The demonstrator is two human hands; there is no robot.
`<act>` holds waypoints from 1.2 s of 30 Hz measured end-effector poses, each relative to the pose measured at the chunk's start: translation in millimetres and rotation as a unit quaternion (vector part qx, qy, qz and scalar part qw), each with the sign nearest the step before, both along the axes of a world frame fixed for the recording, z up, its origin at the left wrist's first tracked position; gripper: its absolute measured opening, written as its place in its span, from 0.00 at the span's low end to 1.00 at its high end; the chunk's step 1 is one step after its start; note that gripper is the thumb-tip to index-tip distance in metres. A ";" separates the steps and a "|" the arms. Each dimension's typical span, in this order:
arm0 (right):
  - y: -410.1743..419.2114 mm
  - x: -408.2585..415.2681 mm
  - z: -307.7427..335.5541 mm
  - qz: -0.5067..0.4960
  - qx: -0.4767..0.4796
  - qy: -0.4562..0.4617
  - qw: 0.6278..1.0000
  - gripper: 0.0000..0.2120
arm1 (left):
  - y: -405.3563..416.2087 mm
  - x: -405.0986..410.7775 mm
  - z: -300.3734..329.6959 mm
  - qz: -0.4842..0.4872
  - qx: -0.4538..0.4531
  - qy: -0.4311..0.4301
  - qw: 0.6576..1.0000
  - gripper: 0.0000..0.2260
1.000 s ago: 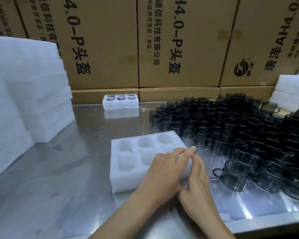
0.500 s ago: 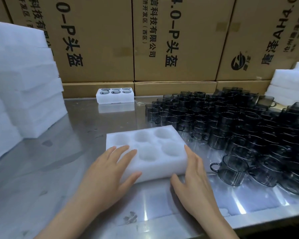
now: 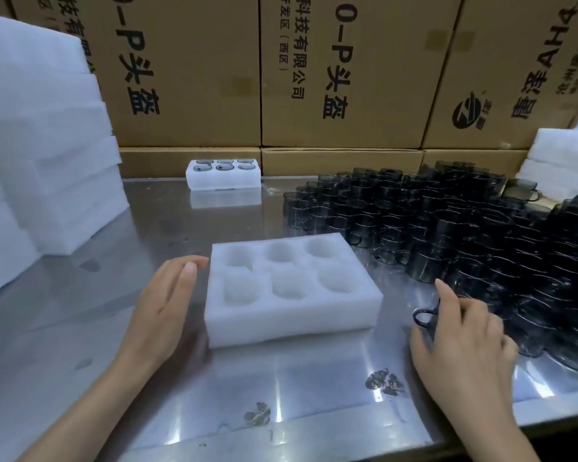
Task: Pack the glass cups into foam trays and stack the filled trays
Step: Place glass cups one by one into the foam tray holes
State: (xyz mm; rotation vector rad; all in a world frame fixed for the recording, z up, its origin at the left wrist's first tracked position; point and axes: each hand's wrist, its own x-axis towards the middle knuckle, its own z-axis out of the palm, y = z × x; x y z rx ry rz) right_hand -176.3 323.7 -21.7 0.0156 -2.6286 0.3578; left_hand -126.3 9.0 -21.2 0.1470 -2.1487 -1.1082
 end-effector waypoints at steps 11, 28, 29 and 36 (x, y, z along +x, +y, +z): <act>-17.9 9.3 57.2 0.219 -0.201 0.118 0.947 0.12 | 1.1 -7.7 6.8 -0.009 0.060 0.027 0.998 0.10; -158.2 -80.9 49.3 0.473 -0.085 0.018 0.876 0.11 | -9.0 -62.5 12.6 -0.082 0.058 0.007 0.995 0.17; -158.1 -82.1 48.4 0.483 -0.108 0.011 0.869 0.12 | -10.4 -61.8 11.5 -0.068 0.057 -0.006 0.996 0.17; -156.9 -80.5 46.2 0.505 -0.165 -0.036 0.846 0.10 | -17.8 -58.9 13.6 -0.031 0.033 -0.038 0.998 0.18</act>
